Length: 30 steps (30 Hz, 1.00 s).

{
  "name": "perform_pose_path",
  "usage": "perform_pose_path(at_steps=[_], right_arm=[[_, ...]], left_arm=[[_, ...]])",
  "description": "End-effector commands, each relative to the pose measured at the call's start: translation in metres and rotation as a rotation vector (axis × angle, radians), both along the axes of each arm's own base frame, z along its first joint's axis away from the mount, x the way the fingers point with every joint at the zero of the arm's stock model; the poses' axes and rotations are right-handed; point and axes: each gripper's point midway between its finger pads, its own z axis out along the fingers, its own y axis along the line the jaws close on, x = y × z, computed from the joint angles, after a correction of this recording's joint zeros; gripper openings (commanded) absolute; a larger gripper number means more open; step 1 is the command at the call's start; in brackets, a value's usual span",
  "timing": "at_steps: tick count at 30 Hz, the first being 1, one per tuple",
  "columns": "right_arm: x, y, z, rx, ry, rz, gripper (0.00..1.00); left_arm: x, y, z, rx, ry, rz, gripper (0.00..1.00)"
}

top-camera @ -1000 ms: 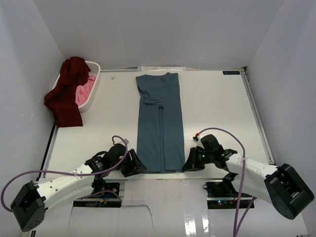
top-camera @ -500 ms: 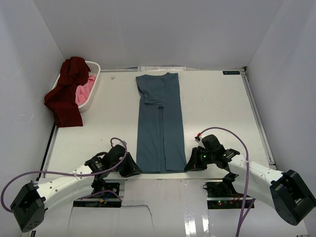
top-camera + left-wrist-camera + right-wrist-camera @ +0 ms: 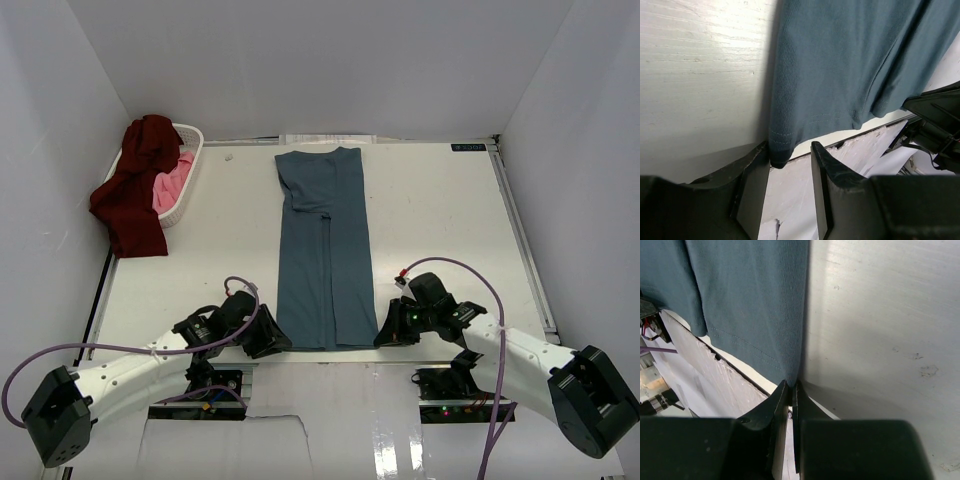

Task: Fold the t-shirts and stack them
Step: Grab the bottom of the folded rectangular tshirt with both arms

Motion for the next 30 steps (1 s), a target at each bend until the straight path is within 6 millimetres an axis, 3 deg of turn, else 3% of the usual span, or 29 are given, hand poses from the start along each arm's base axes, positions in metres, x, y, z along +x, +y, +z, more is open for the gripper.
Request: perform_pose_path(at_steps=[1, 5, 10, 15, 20, 26, 30], right_arm=[[-0.005, -0.011, -0.008, -0.062, 0.010, -0.001, 0.09], [-0.005, -0.013, -0.008, -0.071, 0.007, -0.007, 0.09], [-0.005, -0.013, -0.009, -0.073, 0.008, -0.006, 0.09], [-0.006, -0.013, -0.010, -0.075, 0.007, 0.003, 0.09], [-0.005, -0.012, -0.009, -0.068, 0.005, 0.005, 0.09], [-0.005, -0.010, -0.006, -0.060, 0.004, 0.010, 0.09], [-0.002, -0.007, 0.005, -0.048, -0.004, 0.012, 0.08]], left_arm=[[-0.015, 0.044, -0.036, 0.216, 0.066, 0.057, 0.50], [-0.008, 0.048, -0.033, 0.221, 0.038, 0.097, 0.48], [-0.009, 0.048, -0.033, 0.219, 0.042, 0.105, 0.36], [-0.008, 0.049, -0.034, 0.238, 0.043, 0.092, 0.33], [-0.008, 0.045, -0.035, 0.229, 0.041, 0.078, 0.09], [-0.010, 0.034, -0.035, 0.175, 0.048, 0.043, 0.00], [-0.006, 0.030, -0.024, 0.160, 0.037, 0.043, 0.00]])
